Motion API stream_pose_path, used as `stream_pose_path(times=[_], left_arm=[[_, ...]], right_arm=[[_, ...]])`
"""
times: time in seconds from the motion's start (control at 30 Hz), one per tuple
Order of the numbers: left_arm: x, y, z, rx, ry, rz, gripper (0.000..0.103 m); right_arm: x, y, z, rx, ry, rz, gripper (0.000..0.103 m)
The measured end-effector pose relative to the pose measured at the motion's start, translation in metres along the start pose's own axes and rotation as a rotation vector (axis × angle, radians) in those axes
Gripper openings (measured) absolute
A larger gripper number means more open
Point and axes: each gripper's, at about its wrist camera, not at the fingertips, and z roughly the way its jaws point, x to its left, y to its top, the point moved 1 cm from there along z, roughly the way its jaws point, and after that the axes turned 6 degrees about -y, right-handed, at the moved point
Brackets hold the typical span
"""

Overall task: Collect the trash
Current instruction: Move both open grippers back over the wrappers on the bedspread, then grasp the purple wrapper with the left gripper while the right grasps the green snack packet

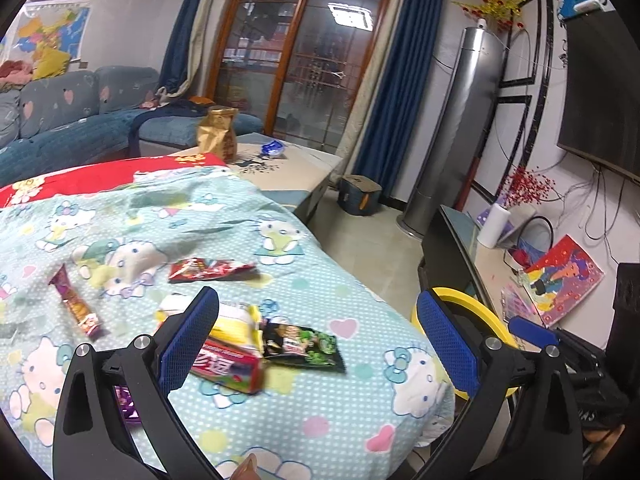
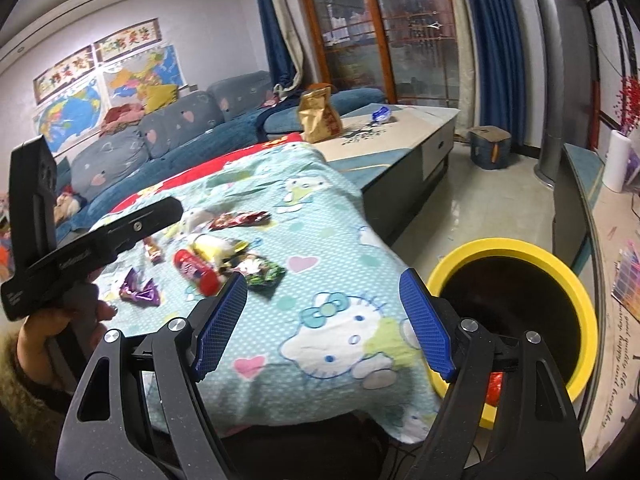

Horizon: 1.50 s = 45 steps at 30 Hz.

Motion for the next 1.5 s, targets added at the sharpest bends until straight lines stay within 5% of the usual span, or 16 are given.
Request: stream_pose_path(times=[0.93, 1.5], left_arm=[[0.103, -0.022, -0.043, 0.035, 0.217, -0.109, 0.096], [0.147, -0.065, -0.036, 0.180, 0.260, -0.241, 0.096]], right_arm=[[0.084, 0.003, 0.049, 0.088, 0.126, -0.181, 0.071], [0.096, 0.006, 0.113, 0.217, 0.128, -0.275, 0.066]])
